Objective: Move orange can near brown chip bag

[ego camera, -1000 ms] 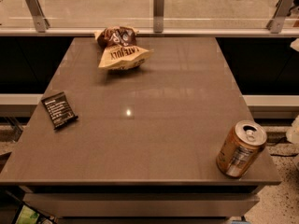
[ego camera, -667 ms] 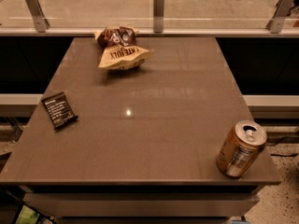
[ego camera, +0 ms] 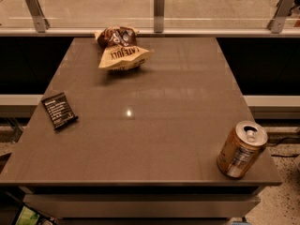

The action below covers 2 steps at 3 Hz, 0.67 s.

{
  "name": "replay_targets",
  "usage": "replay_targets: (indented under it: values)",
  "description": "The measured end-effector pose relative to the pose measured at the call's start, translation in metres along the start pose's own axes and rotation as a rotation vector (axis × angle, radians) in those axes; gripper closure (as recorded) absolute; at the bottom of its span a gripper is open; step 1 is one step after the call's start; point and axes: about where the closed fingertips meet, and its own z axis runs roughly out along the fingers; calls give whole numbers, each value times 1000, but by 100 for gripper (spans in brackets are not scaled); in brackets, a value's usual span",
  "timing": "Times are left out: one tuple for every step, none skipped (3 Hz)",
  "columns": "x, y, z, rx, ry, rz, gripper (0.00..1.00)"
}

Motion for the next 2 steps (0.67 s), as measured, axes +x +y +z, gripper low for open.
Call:
replay_targets:
  values:
    - [9,8,2,31,-92,35,0]
    - [10,12,7,80,-200,60,0]
